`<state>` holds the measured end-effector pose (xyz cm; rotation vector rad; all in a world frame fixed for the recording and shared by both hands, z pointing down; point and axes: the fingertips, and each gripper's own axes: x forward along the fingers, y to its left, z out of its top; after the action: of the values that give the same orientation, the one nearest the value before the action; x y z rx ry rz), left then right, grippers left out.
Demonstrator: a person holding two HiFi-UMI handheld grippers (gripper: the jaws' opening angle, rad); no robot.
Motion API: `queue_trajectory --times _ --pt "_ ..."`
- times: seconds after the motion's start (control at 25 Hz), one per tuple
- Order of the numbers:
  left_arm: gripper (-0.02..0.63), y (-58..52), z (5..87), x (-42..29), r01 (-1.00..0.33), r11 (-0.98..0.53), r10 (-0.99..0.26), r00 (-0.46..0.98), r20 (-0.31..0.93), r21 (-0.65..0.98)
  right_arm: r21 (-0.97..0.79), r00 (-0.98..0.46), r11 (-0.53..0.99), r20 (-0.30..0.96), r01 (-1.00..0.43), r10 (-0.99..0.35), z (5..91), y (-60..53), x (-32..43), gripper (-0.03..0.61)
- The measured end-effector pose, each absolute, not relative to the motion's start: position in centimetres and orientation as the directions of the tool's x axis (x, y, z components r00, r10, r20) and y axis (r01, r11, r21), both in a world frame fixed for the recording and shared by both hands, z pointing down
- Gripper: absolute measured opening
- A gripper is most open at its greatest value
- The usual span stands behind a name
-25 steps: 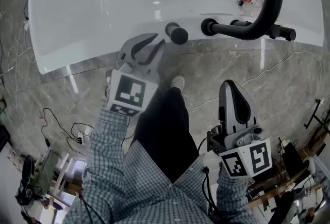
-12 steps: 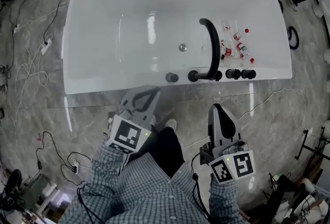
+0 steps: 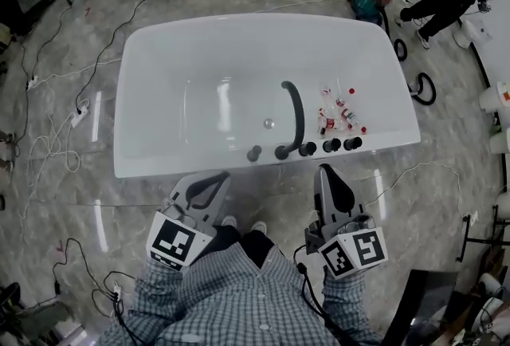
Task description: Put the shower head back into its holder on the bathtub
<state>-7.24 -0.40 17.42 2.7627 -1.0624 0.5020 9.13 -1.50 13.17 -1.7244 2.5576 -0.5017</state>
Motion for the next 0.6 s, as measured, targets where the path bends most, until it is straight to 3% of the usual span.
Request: queue_trajectory --times 0.32,0.6 --pt "0.011 2.1 13.9 -8.7 -0.709 -0.703 -0.663 0.681 0.311 0.054 -0.227 -0.437 0.409 0.094 -0.884 -0.894 9.2 0.8 7.9 0.018" --pt "0.011 3.0 11.7 -7.5 -0.658 -0.75 -0.619 0.734 0.278 0.067 -0.197 -0.444 0.427 0.055 -0.883 -0.894 7.3 1.1 7.0 0.018"
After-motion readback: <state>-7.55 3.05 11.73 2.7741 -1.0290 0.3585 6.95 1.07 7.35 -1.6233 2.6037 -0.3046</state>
